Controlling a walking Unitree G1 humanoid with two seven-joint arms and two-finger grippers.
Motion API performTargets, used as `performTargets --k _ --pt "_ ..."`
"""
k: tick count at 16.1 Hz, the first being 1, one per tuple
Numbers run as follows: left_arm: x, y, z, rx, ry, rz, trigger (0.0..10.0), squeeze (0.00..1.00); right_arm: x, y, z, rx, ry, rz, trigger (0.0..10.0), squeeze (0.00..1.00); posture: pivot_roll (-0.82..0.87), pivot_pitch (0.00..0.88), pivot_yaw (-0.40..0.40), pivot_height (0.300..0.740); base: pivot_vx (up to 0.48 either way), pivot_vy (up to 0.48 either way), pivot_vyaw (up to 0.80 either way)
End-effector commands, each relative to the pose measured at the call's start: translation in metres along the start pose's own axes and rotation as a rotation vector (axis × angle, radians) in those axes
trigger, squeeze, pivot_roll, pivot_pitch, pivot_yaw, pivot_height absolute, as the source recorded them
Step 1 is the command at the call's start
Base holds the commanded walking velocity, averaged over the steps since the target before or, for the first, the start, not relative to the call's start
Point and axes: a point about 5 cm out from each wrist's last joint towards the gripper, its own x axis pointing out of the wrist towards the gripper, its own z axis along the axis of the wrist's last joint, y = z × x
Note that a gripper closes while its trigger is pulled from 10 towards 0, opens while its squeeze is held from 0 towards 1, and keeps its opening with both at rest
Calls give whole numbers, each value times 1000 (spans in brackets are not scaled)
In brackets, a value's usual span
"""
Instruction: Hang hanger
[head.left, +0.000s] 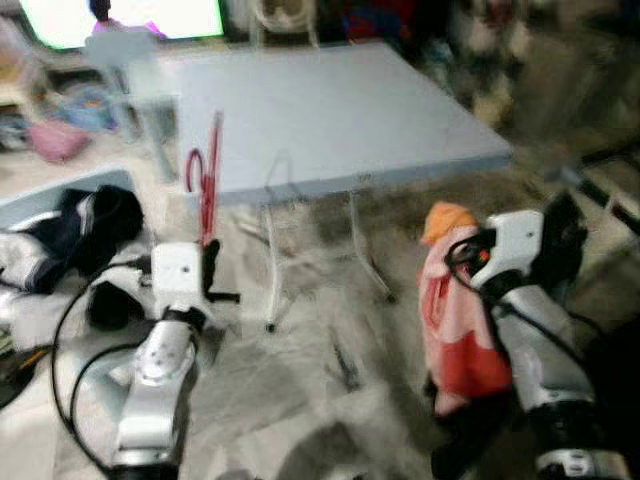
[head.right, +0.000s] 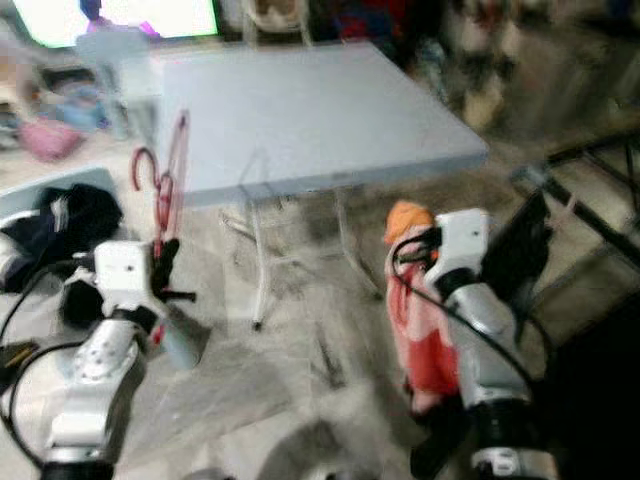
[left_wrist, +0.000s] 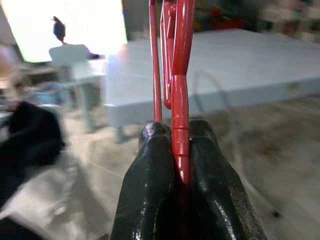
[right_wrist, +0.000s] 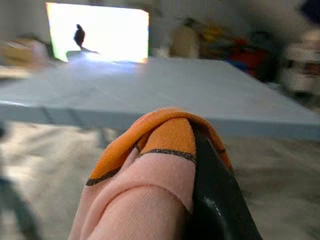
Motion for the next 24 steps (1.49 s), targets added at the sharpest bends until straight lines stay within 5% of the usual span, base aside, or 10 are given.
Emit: performTargets --k 1,12,20,24 --pt "2 4 7 18 -35 25 10000 0 3 9 11 27 -48 48 10000 0 -26 0 1 740 0 0 0" --pt "3 7 10 -43 -38 -8 10000 0 0 30 9 -15 34 134 10000 0 -39 0 16 740 166 0 0" --pt "0 8 9 -52 -38 4 10000 0 -8 41 12 -5 -19 99 10000 0 -32 0 2 740 345 0 0" --pt "4 3 14 -62 -59 0 10000 0 1 45 25 -17 -69 117 10000 0 -35 0 -4 740 348 0 198"
